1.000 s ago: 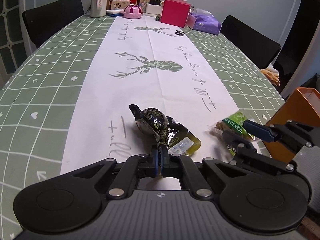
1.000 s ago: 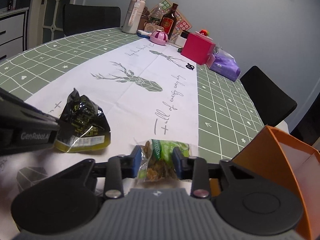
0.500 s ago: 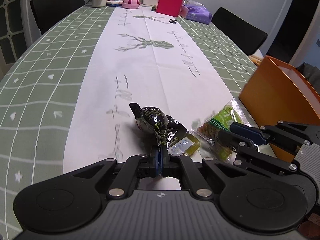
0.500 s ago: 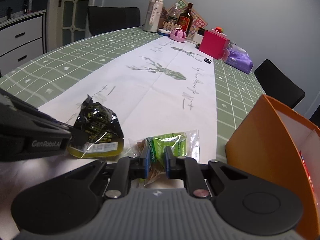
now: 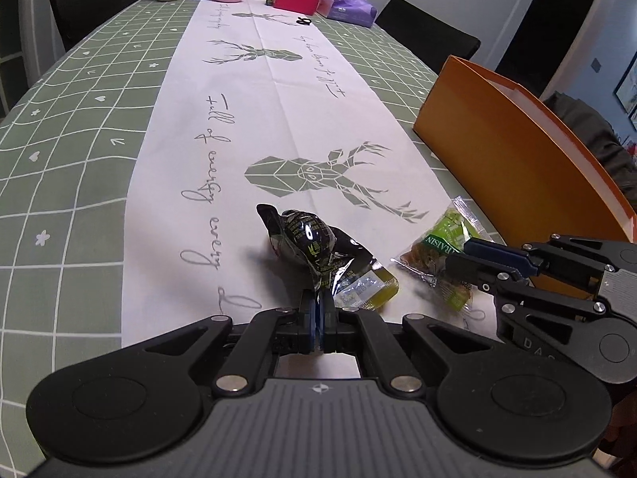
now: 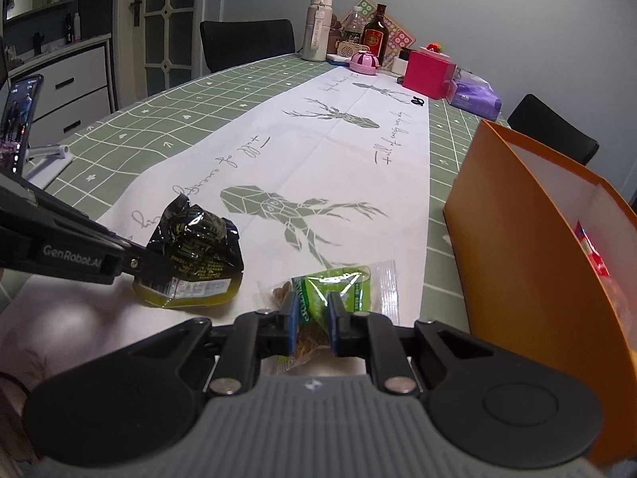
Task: Organize snacks
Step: 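Lift the pouch and raisin pack and carry both over the orange box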
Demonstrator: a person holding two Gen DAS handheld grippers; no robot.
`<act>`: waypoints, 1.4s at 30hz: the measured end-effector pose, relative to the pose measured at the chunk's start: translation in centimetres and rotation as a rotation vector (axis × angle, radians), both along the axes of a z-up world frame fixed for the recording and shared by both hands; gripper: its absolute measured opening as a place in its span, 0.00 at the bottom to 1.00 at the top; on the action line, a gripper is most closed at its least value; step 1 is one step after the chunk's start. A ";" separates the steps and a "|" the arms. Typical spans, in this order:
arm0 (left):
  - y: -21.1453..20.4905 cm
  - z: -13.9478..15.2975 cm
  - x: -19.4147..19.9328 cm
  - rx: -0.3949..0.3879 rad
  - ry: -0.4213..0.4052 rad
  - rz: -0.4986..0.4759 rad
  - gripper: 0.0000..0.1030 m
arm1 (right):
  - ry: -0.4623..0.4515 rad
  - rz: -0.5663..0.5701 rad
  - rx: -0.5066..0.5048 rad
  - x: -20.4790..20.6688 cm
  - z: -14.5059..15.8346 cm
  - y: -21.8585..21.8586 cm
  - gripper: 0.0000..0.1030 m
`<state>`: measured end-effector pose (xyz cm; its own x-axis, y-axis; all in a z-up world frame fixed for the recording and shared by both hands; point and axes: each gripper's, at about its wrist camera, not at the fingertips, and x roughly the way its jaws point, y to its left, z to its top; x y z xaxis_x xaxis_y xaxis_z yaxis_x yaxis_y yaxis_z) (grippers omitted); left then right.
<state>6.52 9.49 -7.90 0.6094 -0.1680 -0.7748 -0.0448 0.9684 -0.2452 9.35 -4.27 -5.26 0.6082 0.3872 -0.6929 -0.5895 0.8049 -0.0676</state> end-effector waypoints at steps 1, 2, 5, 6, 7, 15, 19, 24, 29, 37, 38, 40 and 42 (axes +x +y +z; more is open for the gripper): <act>0.0 0.0 -0.1 0.005 -0.002 0.001 0.01 | -0.004 -0.003 0.005 -0.2 0.0 -0.1 0.12; -0.1 0.1 -0.1 0.011 -0.004 0.000 0.02 | -0.008 -0.006 0.010 -0.3 0.0 -0.2 0.14; -0.4 0.3 -0.2 0.031 -0.030 -0.003 0.18 | -0.017 -0.018 0.033 -0.4 0.2 -0.5 0.16; -0.5 0.4 -0.3 0.037 -0.041 -0.003 0.37 | -0.028 -0.023 0.048 -0.5 0.4 -0.8 0.18; -0.5 0.5 -0.4 0.040 -0.054 0.001 0.48 | -0.044 -0.028 0.057 -0.7 0.6 -1.0 0.28; 0.4 0.4 0.4 0.013 -0.131 0.151 0.86 | -0.098 -0.060 0.071 -0.5 0.2 -1.4 0.69; 0.2 -0.5 1.3 0.014 -0.104 0.180 0.86 | -0.054 -0.082 0.071 -0.1 -0.8 -1.4 0.76; -0.1 -1.1 1.7 0.014 -0.098 0.203 0.86 | 0.006 -0.114 0.100 0.6 -1.5 -1.9 0.77; -0.5 -1.4 1.8 0.033 -0.113 0.199 0.83 | 0.060 -0.130 0.143 1.1 -2.0 -2.3 0.77; -1.7 -1.5 2.0 0.129 -0.121 0.168 0.66 | 0.084 -0.114 0.123 0.9 -3.0 -2.0 0.71; -1.9 -1.5 2.0 0.135 -0.122 0.160 0.62 | 0.086 -0.110 0.124 0.9 -3.0 -2.0 0.70; -2.0 -1.5 2.0 0.134 -0.126 0.149 0.52 | 0.078 -0.106 0.114 0.8 -3.0 -1.9 0.66; -2.2 -1.4 2.1 0.132 -0.126 0.139 0.42 | 0.067 -0.099 0.101 0.6 -3.0 -1.8 0.62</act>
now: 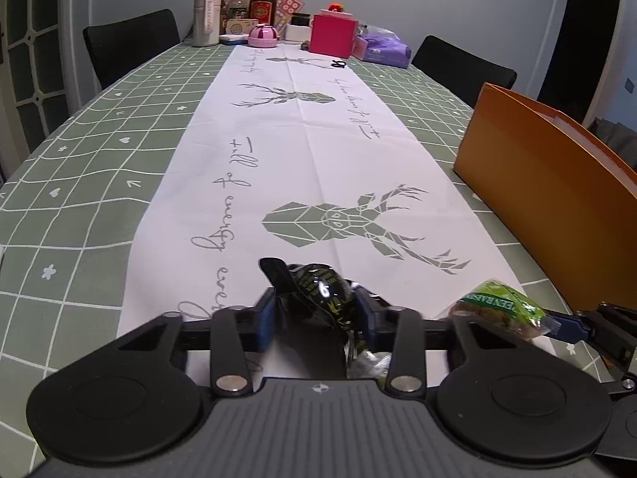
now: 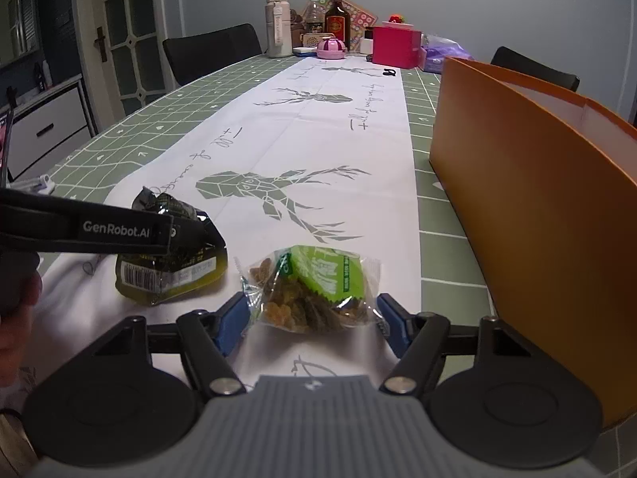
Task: Organize snacks
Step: 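Lift the pouch and raisin pack and carry both over the orange box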
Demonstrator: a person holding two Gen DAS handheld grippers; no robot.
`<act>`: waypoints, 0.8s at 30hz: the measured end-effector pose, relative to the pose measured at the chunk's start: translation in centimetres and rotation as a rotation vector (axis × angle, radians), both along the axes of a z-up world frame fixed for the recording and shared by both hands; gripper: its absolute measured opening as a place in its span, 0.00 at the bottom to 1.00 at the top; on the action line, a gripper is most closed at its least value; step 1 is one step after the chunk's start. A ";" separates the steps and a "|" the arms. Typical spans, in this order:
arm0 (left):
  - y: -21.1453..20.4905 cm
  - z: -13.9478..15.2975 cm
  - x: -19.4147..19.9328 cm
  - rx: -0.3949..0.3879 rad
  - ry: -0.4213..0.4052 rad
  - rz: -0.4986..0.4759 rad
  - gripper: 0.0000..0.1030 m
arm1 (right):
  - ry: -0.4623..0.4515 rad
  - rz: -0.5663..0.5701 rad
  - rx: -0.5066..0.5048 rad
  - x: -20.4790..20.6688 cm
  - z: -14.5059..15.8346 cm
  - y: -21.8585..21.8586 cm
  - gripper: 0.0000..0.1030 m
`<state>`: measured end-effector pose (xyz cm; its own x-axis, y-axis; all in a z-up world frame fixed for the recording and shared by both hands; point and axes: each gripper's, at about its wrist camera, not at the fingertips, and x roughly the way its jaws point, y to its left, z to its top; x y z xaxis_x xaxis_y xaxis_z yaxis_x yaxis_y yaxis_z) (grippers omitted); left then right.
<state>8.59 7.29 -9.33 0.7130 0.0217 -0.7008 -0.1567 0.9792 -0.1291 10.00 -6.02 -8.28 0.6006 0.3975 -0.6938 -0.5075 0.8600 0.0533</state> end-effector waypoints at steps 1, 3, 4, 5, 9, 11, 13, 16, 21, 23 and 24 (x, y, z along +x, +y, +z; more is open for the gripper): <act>-0.1 0.0 0.0 0.005 0.001 -0.002 0.42 | -0.005 0.002 -0.008 -0.1 0.0 0.1 0.61; -0.1 0.0 0.0 0.005 0.003 -0.005 0.42 | -0.008 0.006 -0.015 -0.1 0.1 0.1 0.60; -0.1 0.0 0.0 0.002 0.005 -0.005 0.42 | -0.006 0.005 -0.013 -0.1 0.1 0.0 0.60; 0.0 0.1 0.0 -0.002 0.007 -0.006 0.41 | -0.005 0.006 -0.016 -0.1 0.1 0.0 0.60; -0.1 0.2 -0.1 -0.011 0.016 -0.013 0.41 | 0.004 0.009 -0.023 0.0 0.2 0.0 0.56; -0.3 0.3 -0.1 -0.021 0.026 -0.020 0.40 | 0.011 0.013 -0.027 0.1 0.4 0.1 0.52; -0.5 0.4 -0.1 -0.018 0.044 -0.022 0.40 | 0.024 0.019 -0.033 0.2 0.5 0.1 0.47; -0.8 0.8 0.0 -0.018 0.080 -0.029 0.39 | 0.038 0.030 -0.053 0.3 0.8 0.4 0.41; -1.1 1.5 0.1 -0.025 0.119 -0.058 0.39 | 0.085 0.063 -0.057 0.6 1.6 0.3 0.29; -1.3 1.9 0.0 -0.030 0.123 -0.070 0.39 | 0.105 0.075 -0.049 0.7 2.0 0.1 0.28; -1.4 2.1 0.0 -0.031 0.125 -0.077 0.39 | 0.108 0.080 -0.048 0.7 2.2 0.0 0.28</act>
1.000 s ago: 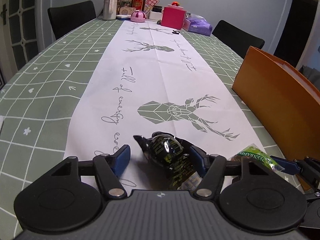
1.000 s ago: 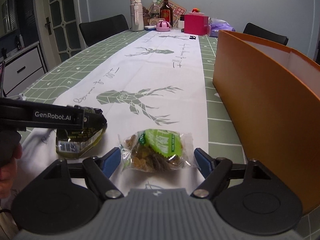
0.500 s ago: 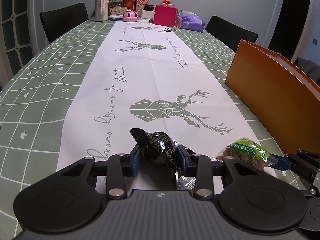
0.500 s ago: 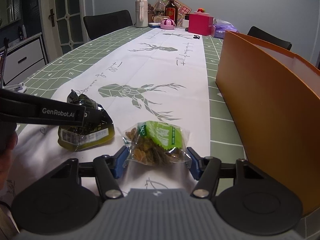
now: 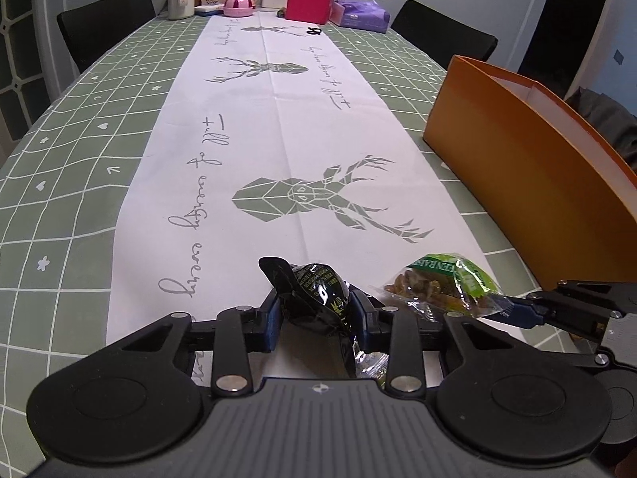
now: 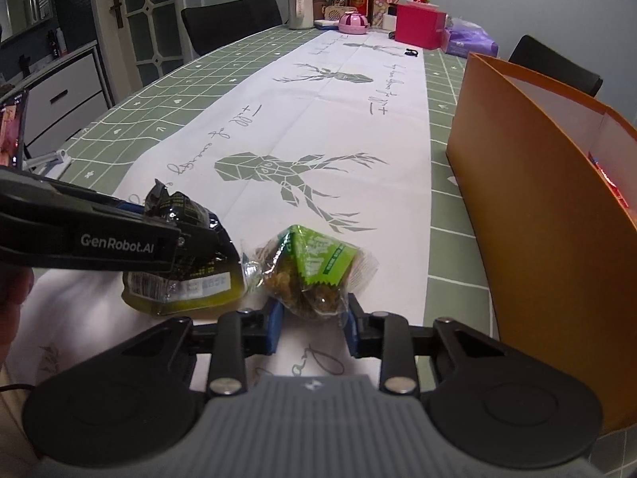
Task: Organize snacks
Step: 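Lift the pouch and raisin pack and carry both over the orange box, then lower the pouch and raisin pack into the box and open both grippers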
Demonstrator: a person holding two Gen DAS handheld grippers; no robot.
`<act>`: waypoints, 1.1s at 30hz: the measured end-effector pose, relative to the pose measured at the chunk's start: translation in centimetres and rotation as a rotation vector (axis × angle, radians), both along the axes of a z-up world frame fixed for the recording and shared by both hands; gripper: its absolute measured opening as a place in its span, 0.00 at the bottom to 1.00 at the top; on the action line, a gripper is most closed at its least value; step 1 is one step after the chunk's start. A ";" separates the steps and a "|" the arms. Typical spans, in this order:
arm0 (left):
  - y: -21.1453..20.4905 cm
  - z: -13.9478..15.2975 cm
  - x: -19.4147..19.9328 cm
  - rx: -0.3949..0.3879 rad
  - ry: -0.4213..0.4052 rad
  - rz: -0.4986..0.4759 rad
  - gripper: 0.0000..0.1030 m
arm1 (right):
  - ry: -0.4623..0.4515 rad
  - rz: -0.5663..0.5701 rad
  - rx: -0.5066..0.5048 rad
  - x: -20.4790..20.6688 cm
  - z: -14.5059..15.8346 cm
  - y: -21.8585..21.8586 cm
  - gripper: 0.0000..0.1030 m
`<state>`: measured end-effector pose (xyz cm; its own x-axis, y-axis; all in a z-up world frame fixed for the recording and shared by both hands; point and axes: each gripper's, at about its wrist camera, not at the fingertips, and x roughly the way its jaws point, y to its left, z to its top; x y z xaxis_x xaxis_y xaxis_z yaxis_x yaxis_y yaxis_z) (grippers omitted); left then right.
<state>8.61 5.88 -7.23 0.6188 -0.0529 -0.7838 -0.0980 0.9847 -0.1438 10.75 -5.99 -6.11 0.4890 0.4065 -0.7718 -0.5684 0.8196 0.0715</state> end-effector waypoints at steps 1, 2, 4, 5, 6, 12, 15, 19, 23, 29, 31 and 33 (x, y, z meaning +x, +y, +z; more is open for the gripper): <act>-0.1 0.3 0.0 -0.001 0.003 -0.010 0.39 | 0.002 0.006 0.002 0.0 0.2 -0.1 0.27; -0.3 0.5 0.0 -0.001 0.005 -0.021 0.39 | 0.003 0.013 0.006 0.0 0.5 -0.3 0.27; -0.5 1.1 0.1 -0.003 0.012 -0.047 0.39 | 0.009 0.023 0.020 0.1 1.2 -0.8 0.27; -0.7 1.4 0.1 -0.003 0.014 -0.061 0.39 | 0.016 0.029 0.027 0.2 1.6 -1.1 0.26; -0.8 1.8 0.2 0.000 0.017 -0.075 0.39 | 0.021 0.034 0.033 0.3 2.0 -1.4 0.26; -1.5 4.5 1.1 0.025 0.033 -0.162 0.39 | 0.024 0.073 0.026 0.8 4.7 -2.9 0.26; -2.2 6.2 1.7 0.063 0.026 -0.204 0.39 | 0.007 0.085 0.033 1.1 6.7 -3.8 0.26; -3.4 8.7 2.9 0.108 0.008 -0.265 0.39 | -0.017 0.093 0.042 2.0 9.4 -5.1 0.26; -4.9 11.1 4.2 0.140 -0.034 -0.309 0.39 | -0.035 0.086 0.040 3.2 11.9 -6.7 0.26; -7.8 13.6 6.4 0.164 -0.075 -0.385 0.39 | -0.057 0.056 -0.029 5.4 14.5 -9.6 0.26; -9.0 14.3 7.2 0.179 -0.097 -0.412 0.39 | -0.047 0.044 -0.060 6.4 14.7 -10.6 0.26; -10.2 14.7 7.9 0.183 -0.108 -0.443 0.39 | -0.036 0.023 -0.085 7.3 14.7 -11.7 0.26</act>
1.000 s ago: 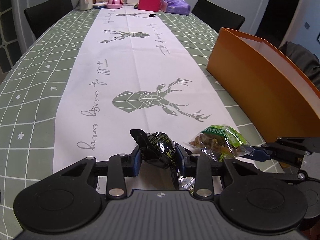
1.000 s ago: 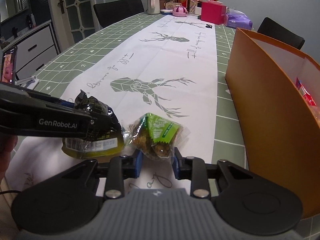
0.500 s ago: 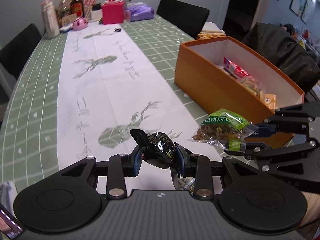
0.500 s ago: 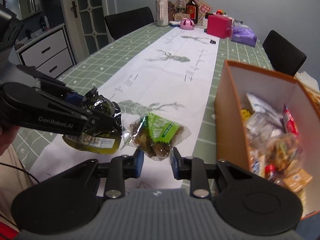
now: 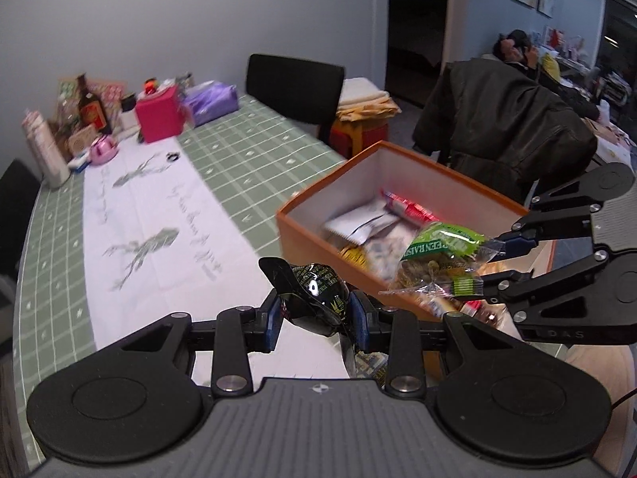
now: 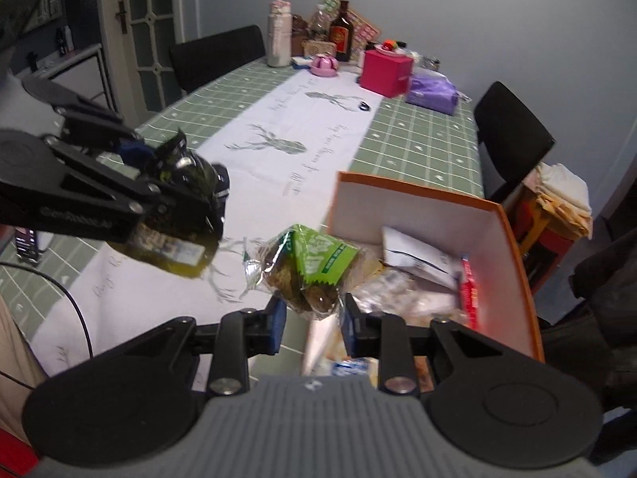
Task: Organize snacks
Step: 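Lower the pouch and raisin pack into the box and open both grippers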
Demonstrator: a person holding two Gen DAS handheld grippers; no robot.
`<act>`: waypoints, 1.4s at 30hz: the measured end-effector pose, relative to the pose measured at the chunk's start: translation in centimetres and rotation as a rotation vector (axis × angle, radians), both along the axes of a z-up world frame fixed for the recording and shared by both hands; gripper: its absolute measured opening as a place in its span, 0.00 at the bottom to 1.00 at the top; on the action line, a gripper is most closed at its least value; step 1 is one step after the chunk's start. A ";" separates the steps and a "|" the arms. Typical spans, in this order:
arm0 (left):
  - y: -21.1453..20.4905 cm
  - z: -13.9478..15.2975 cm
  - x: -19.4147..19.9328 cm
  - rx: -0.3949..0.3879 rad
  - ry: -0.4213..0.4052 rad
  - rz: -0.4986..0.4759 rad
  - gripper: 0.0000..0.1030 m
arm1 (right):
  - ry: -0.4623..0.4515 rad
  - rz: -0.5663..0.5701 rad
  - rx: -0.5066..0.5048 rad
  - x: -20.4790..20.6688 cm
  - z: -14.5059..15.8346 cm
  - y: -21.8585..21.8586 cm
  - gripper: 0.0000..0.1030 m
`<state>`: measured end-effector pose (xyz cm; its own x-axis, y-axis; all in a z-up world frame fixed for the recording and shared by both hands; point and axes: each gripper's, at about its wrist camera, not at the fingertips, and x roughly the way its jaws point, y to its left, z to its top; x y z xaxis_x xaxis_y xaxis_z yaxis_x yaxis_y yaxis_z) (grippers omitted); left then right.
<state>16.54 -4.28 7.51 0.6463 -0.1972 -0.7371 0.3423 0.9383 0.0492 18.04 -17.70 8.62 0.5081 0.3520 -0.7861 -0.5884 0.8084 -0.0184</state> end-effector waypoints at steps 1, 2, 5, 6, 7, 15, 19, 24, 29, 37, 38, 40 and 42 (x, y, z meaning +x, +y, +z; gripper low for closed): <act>-0.7 0.2 0.5 -0.002 -0.003 -0.020 0.39 | 0.000 -0.013 -0.013 0.4 0.0 -0.5 0.26; -1.3 0.3 0.9 -0.005 -0.006 -0.038 0.39 | -0.003 -0.025 -0.027 0.7 -0.1 -0.9 0.26; -3.5 0.4 2.1 0.000 -0.009 -0.096 0.39 | 0.012 -0.059 -0.058 1.8 -0.8 -2.4 0.26; -4.1 0.2 2.6 0.004 -0.005 -0.111 0.39 | 0.024 -0.065 -0.065 2.2 -1.2 -2.8 0.26; -4.8 -0.1 3.1 0.012 0.001 -0.129 0.39 | 0.035 -0.072 -0.070 2.6 -1.5 -3.1 0.26; -9.2 -3.9 7.0 0.113 0.067 -0.172 0.39 | 0.154 -0.075 -0.115 4.2 -5.5 -4.8 0.26; -10.8 -5.7 7.6 0.132 0.104 -0.217 0.39 | 0.204 -0.066 -0.152 4.7 -7.0 -5.5 0.26; -12.4 -7.7 7.5 0.160 0.158 -0.266 0.39 | 0.252 -0.028 -0.206 5.0 -8.6 -5.7 0.27; -13.5 -8.8 7.0 0.196 0.194 -0.290 0.39 | 0.257 -0.021 -0.217 4.8 -8.7 -5.7 0.33; -14.3 -10.0 6.6 0.226 0.260 -0.323 0.39 | 0.258 0.000 -0.222 4.1 -8.2 -6.2 0.42; -14.4 -10.1 6.6 0.232 0.271 -0.322 0.40 | 0.262 0.008 -0.227 4.0 -8.2 -6.2 0.45; -14.6 -10.4 6.7 0.248 0.288 -0.314 0.41 | 0.260 0.012 -0.239 3.9 -8.2 -6.1 0.47; -14.4 -10.4 6.6 0.245 0.288 -0.311 0.44 | 0.257 0.009 -0.237 3.8 -8.1 -6.1 0.49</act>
